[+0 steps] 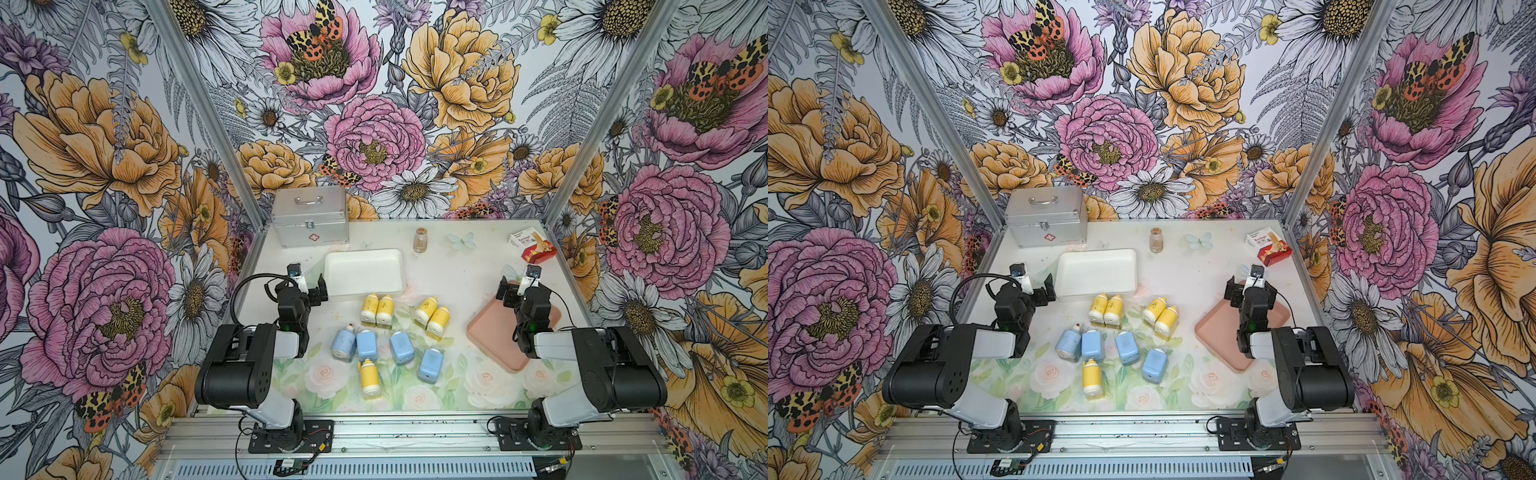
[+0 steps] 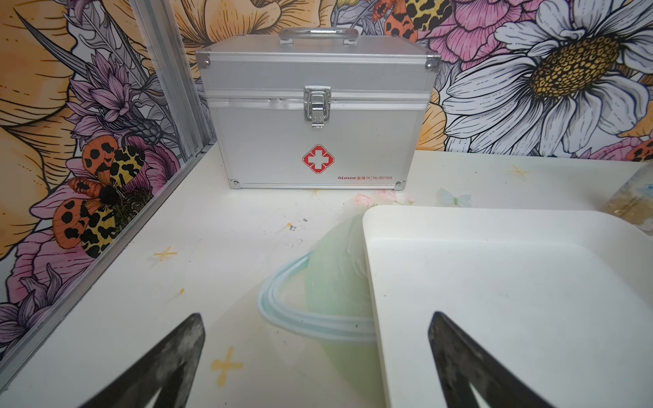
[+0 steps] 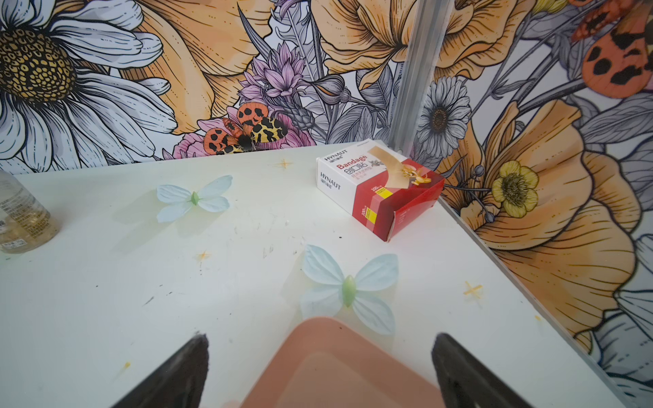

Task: Place the pencil sharpeners by color into the storage box
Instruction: Adjust the storage box at the center of the board.

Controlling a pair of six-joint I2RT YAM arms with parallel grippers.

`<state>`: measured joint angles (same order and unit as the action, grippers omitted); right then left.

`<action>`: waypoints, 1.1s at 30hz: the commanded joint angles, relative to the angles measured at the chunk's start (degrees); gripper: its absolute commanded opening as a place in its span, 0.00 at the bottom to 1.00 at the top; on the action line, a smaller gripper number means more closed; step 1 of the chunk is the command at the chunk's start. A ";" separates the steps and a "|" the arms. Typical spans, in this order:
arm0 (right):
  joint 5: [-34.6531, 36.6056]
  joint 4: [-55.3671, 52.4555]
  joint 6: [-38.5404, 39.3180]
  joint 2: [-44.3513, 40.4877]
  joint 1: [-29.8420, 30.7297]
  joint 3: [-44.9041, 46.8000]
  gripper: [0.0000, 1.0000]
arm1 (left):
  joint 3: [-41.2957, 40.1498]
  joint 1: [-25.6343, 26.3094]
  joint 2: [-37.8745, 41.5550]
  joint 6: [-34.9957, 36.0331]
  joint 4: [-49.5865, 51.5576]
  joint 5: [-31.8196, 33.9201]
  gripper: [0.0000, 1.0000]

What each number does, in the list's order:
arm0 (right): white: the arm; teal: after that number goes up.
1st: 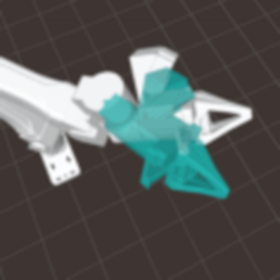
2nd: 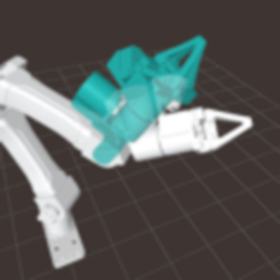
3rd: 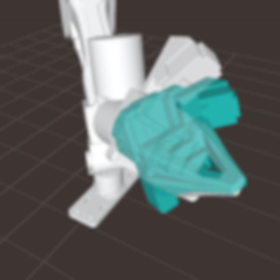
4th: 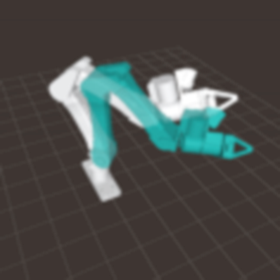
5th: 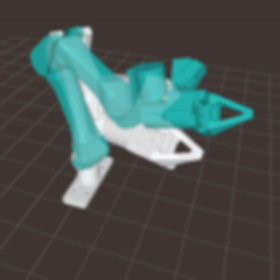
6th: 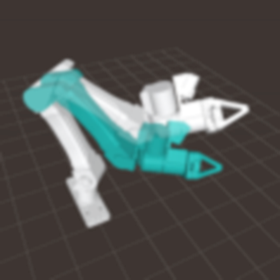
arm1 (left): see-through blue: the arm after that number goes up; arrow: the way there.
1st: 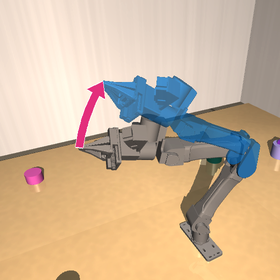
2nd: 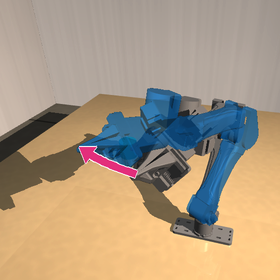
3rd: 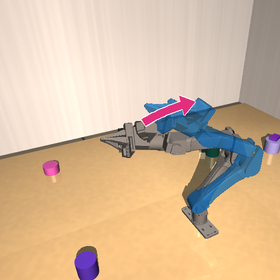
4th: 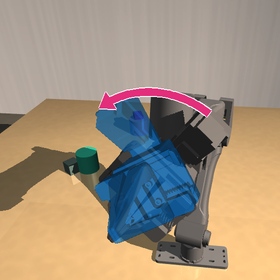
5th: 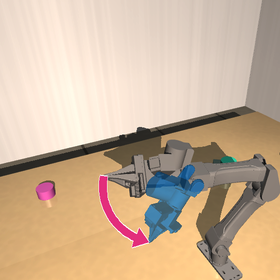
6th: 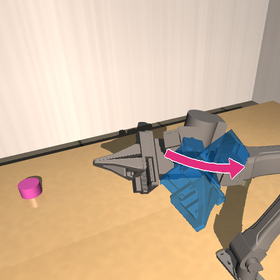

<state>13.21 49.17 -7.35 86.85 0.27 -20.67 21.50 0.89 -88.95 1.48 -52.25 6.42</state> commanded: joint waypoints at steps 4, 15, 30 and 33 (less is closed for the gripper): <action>0.23 0.93 0.84 0.69 -0.38 -1.08 1.00 | 0.48 -0.36 0.70 -0.07 0.05 0.00 0.99; 0.23 1.00 0.77 0.69 -0.44 -1.12 1.00 | 0.66 -1.82 0.79 -1.18 0.39 -2.38 0.99; 6.62 -31.66 -1.67 -6.35 -0.54 -17.43 1.00 | 19.13 -0.76 19.20 -10.45 42.68 5.10 0.99; 8.60 -49.00 -7.81 -6.43 -0.79 -28.45 1.00 | 22.72 -4.07 23.60 -28.21 54.60 8.76 0.99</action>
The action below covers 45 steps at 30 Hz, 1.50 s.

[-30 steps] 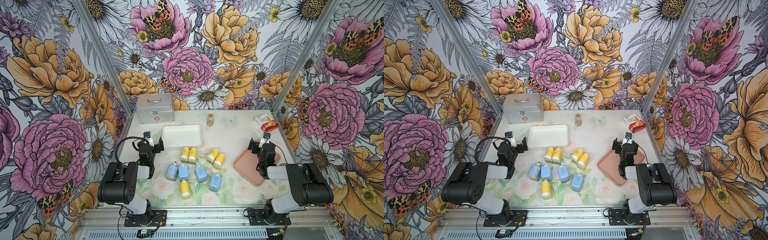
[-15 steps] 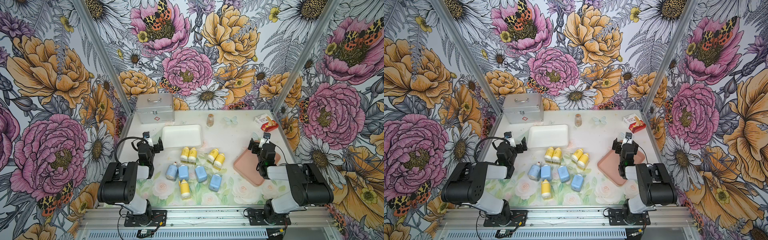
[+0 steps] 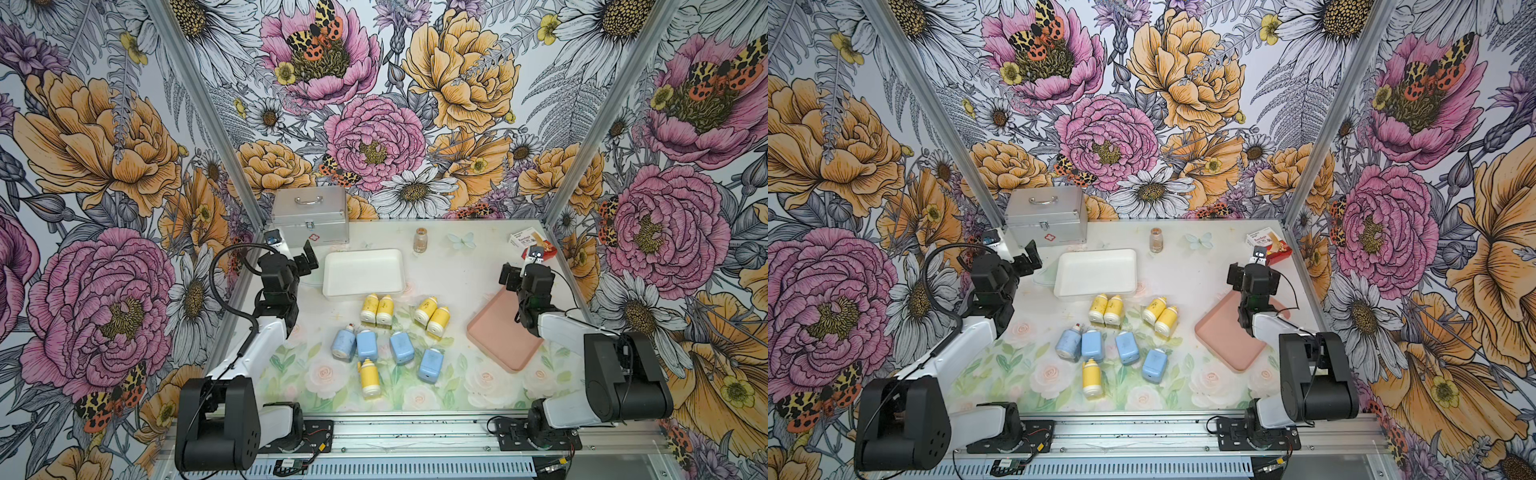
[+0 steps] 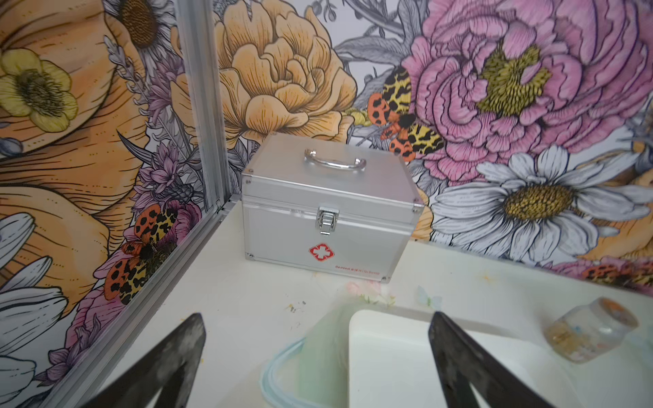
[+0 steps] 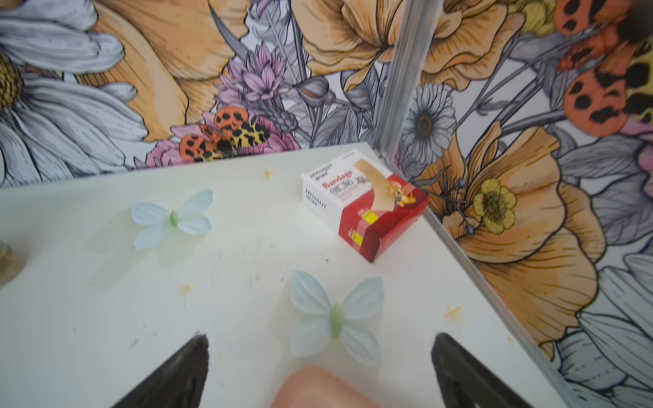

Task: Place the pencil sharpeners by color into the storage box
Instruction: Adjust the storage box at the center of the board.

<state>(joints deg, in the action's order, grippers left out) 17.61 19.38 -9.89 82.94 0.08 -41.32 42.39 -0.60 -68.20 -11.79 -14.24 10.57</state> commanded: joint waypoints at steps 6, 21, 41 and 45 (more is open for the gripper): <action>-5.89 -35.93 -12.08 -3.39 -1.08 -16.44 1.00 | 8.38 -6.20 6.06 -15.69 26.47 -7.13 0.98; -2.37 -84.54 -17.17 -3.86 14.59 -31.91 0.99 | 12.55 14.68 9.25 1.64 30.50 9.52 0.99; -2.30 -89.47 -17.26 -0.31 31.66 -21.31 1.00 | 11.40 16.79 13.17 1.61 30.50 9.10 0.99; -2.30 -86.32 -17.26 2.23 31.65 -21.28 1.00 | 11.38 16.86 13.21 1.68 30.50 9.38 0.99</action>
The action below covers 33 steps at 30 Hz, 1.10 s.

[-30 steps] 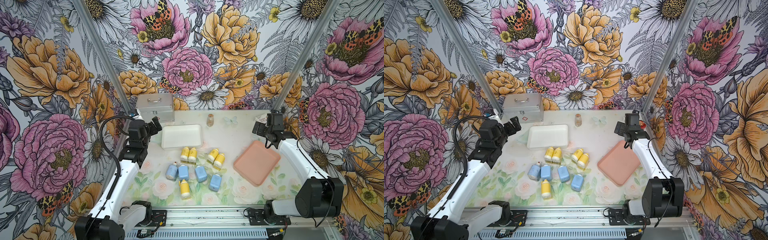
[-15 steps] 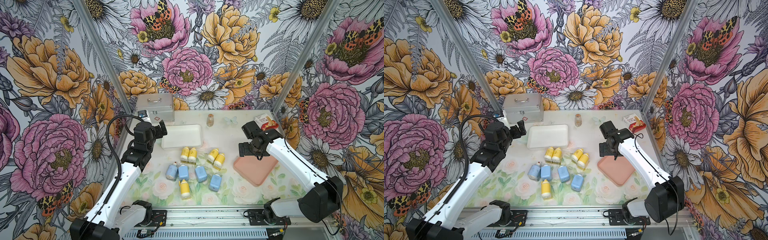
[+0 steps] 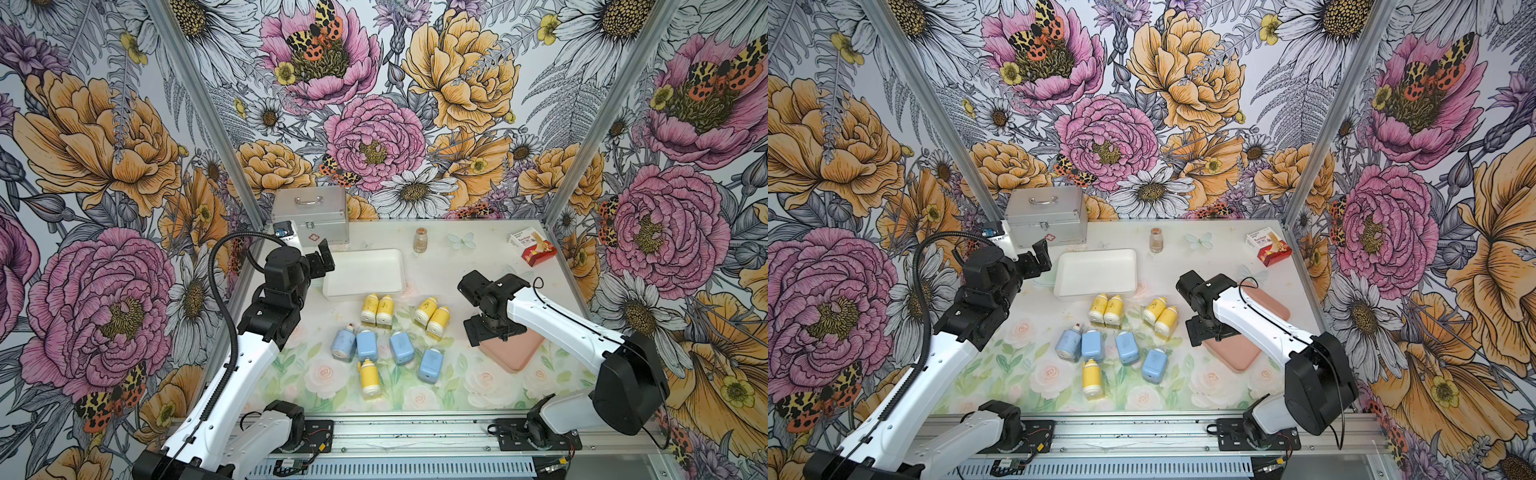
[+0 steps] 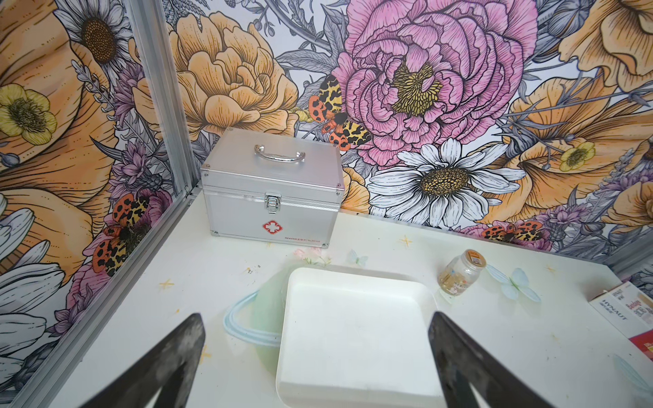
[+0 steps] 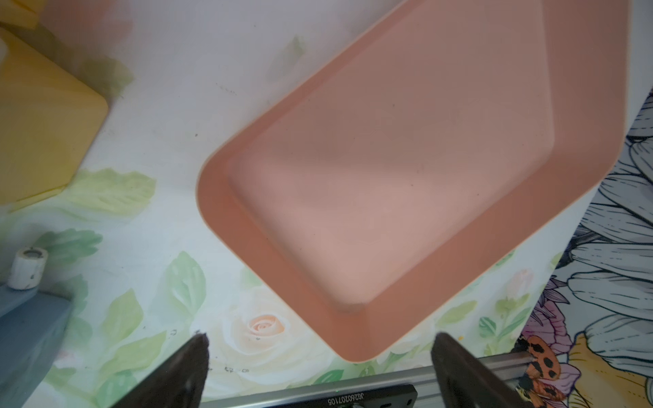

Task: Place the pencil sharpeners by color into the storage box
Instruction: Adjust the storage box at the center of the board.

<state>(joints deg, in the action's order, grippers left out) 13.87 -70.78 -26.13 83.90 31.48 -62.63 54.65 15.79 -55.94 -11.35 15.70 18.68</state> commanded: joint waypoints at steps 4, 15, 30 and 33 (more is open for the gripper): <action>-5.95 5.98 -5.09 5.20 0.24 -0.25 0.45 | -0.94 0.40 0.84 1.27 0.56 1.11 0.99; -8.68 8.62 -3.82 8.95 0.16 -0.04 0.39 | -1.02 0.44 0.84 1.24 0.56 1.10 0.98; -9.82 10.79 -1.74 10.36 -2.43 0.67 0.41 | -1.07 0.55 1.27 1.16 0.56 1.12 0.99; -10.74 11.43 -1.06 10.48 -3.65 0.84 0.39 | -1.04 0.50 1.25 1.10 0.56 1.19 0.99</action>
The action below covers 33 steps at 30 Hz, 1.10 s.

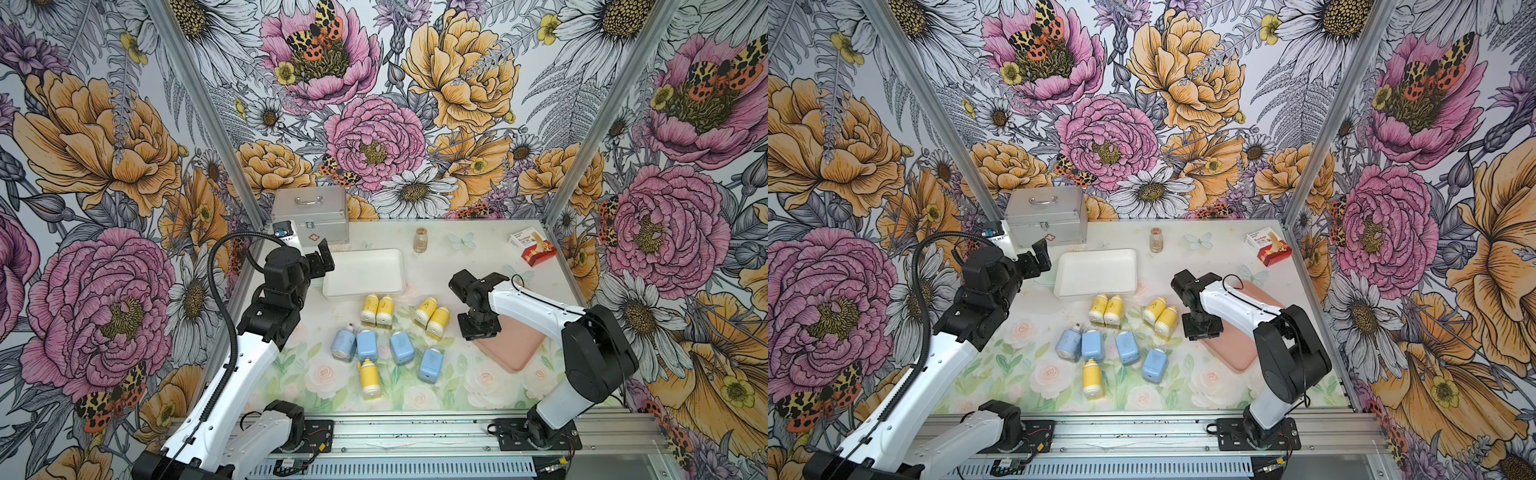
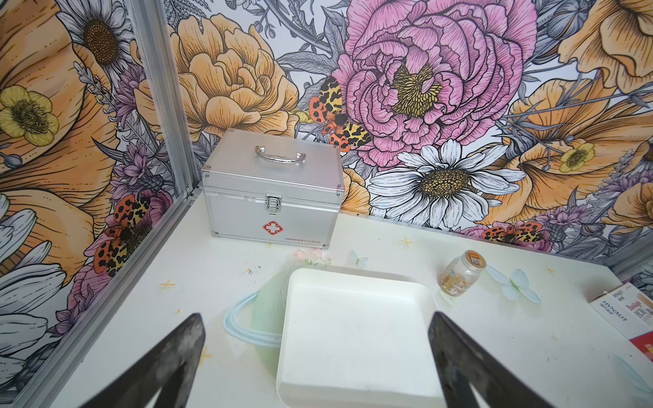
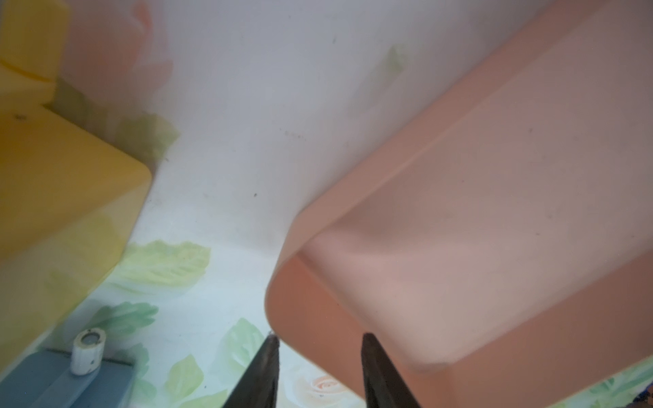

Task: Place the pencil sharpeners by color into the storage box
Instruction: Adjust the storage box at the center of the board.

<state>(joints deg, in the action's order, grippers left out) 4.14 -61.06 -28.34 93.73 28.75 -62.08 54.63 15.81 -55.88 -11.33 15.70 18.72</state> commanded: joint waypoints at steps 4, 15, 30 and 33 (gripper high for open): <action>-1.96 2.38 1.78 1.32 -1.69 0.12 0.37 | -1.02 0.47 1.21 0.98 0.56 1.05 0.99; -3.79 4.46 2.42 4.67 -3.64 -0.54 0.27 | -1.01 0.49 1.21 0.87 0.56 0.97 0.98; -6.07 4.28 2.56 11.31 -5.90 -10.20 0.07 | -1.04 0.53 1.39 0.89 0.55 1.23 0.99; -6.01 4.28 3.58 12.97 -6.28 -12.33 0.06 | -1.02 0.51 1.45 0.88 0.56 1.18 0.99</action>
<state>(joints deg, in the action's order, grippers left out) -0.99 -57.89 -25.74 105.25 22.87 -71.64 54.63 15.81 -55.77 -11.33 15.70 18.72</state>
